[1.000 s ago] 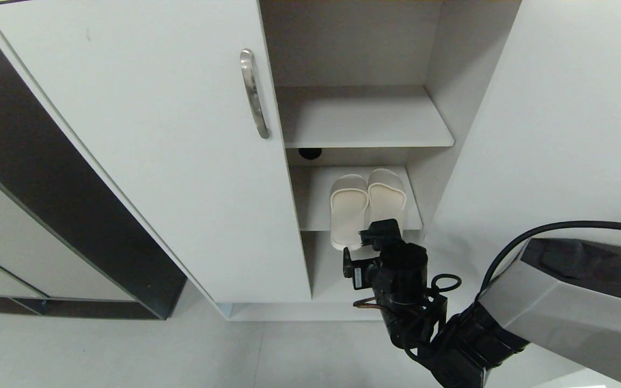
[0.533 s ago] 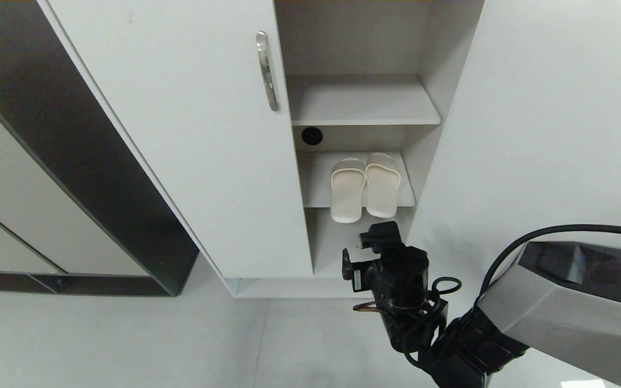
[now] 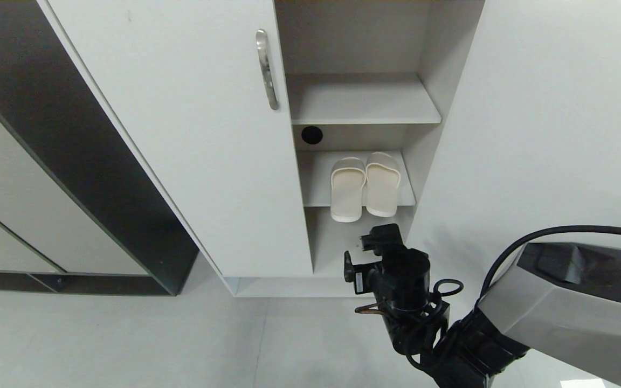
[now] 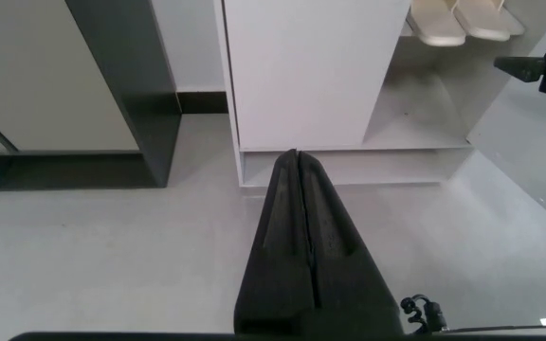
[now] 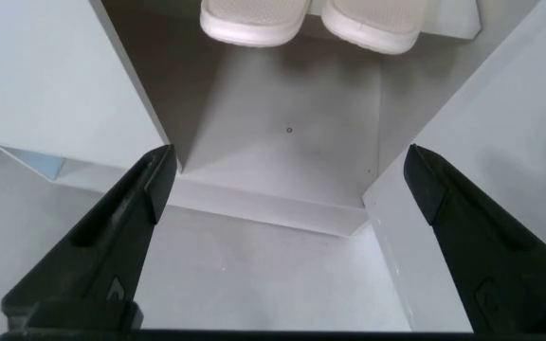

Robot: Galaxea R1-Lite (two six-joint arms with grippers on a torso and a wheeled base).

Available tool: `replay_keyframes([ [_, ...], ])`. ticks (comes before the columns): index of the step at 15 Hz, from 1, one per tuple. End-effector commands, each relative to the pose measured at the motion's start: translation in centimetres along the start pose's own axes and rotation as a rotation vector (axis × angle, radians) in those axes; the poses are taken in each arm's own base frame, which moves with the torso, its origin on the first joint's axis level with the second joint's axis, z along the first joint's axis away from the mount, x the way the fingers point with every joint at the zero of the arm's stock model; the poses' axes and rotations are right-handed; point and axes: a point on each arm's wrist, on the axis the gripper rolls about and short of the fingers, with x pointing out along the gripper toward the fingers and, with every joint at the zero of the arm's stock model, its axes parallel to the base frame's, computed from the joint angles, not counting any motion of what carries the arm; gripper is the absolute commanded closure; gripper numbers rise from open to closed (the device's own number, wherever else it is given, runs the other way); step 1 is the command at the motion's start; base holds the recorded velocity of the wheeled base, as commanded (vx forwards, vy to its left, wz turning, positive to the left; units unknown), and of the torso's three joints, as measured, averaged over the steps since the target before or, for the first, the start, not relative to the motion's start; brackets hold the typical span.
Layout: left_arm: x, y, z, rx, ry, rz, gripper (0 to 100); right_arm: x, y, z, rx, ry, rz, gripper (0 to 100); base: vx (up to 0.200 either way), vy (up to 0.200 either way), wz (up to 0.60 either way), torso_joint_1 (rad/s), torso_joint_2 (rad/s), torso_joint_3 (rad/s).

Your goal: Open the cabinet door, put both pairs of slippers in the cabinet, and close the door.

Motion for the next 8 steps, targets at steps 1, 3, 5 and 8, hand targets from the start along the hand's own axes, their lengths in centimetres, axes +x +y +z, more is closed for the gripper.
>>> replay_keyframes([
  [1, 0.01, 0.0, 0.0, 0.0, 0.002, 0.0, 100, 0.02, 0.02, 0.03, 0.002, -0.002, 0.0, 0, 0.0, 0.0, 0.0, 0.0, 0.0, 0.0],
  [3, 0.01, 0.0, 0.0, 0.0, 0.002, 0.0, 100, 0.03, -0.05, 0.05, 0.002, -0.002, -0.002, 0, 0.0, 0.0, 0.0, 0.0, 0.0, 0.0],
  [5, 0.01, 0.0, 0.0, 0.0, 0.002, 0.001, 100, 0.05, -0.04, 0.09, 0.003, -0.003, -0.002, 0, 0.0, 0.0, 0.0, 0.0, 0.0, 0.0],
  [8, 0.01, 0.0, 0.0, 0.0, 0.002, 0.001, 100, -0.01, 0.0, 0.05, 0.002, -0.002, 0.0, 0, 0.0, 0.0, 0.0, 0.002, 0.0, 0.093],
])
